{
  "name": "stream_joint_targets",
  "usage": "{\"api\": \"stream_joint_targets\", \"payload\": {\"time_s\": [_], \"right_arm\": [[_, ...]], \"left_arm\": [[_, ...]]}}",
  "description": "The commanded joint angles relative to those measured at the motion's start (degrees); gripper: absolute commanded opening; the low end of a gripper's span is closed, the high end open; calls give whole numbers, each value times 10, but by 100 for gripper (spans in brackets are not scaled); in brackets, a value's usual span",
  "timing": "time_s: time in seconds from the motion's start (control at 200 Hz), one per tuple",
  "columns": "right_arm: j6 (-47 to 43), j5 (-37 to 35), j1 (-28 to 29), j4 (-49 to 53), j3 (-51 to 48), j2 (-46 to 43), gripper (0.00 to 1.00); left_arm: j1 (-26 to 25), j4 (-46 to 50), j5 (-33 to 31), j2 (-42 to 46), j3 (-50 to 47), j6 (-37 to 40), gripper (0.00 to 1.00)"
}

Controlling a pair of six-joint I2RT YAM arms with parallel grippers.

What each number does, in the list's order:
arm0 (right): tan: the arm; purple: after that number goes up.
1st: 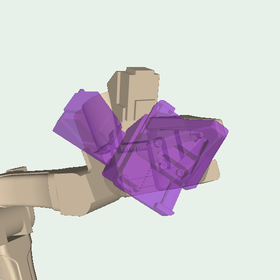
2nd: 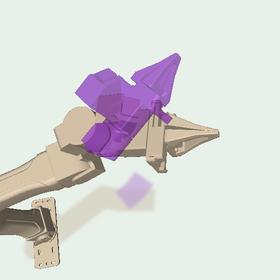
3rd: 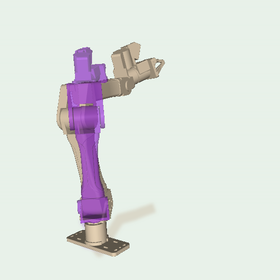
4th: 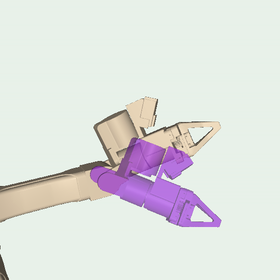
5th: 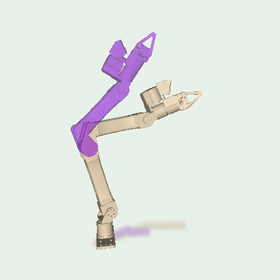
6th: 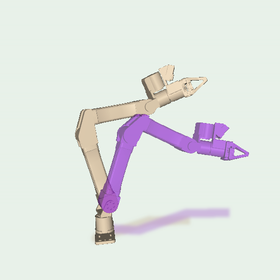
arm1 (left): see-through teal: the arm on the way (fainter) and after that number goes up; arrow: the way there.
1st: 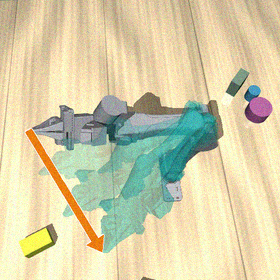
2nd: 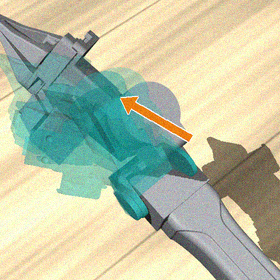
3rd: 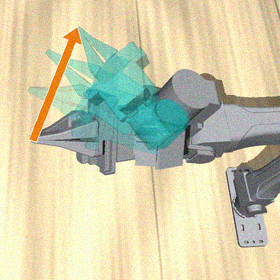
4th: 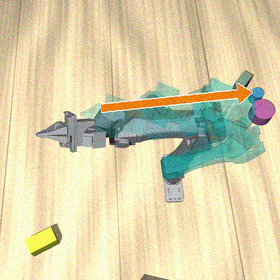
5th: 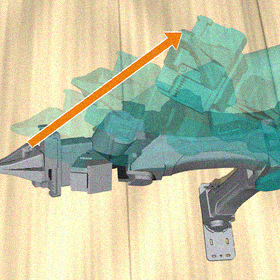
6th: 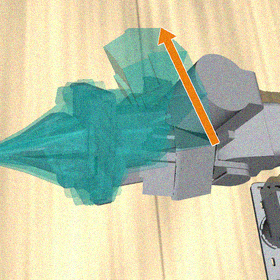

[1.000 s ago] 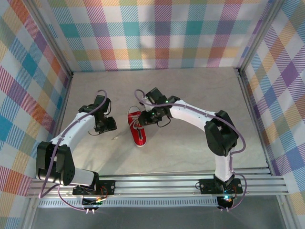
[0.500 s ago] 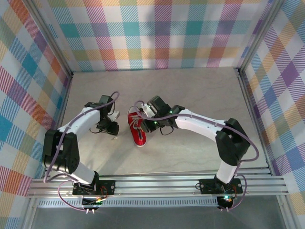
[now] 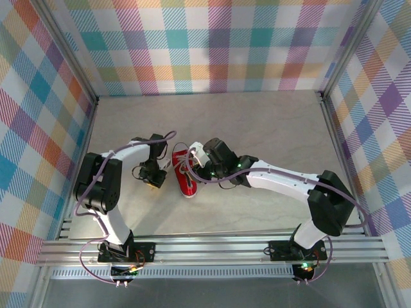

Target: Tie the shoes

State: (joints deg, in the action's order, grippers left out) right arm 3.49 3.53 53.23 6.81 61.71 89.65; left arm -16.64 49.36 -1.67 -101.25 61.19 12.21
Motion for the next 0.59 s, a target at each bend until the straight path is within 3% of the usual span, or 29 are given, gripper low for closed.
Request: {"api": "stream_joint_targets", "payload": {"time_s": [0.0,0.16,0.385,0.59], "right_arm": [[-55,15,9,-75,-26,-22,38],[-200,50,22,-170,-70,-12,51],[-356,51,26,-255,-49,63,57],[-435,91,25,-306,1,139,59]], "left_arm": [[-1,24,-1,-19,5,-5,0],[11,117,12,6,67,-20,0],[57,249,169,9,158,-34,0],[66,296,242,10,201,-30,0]]}}
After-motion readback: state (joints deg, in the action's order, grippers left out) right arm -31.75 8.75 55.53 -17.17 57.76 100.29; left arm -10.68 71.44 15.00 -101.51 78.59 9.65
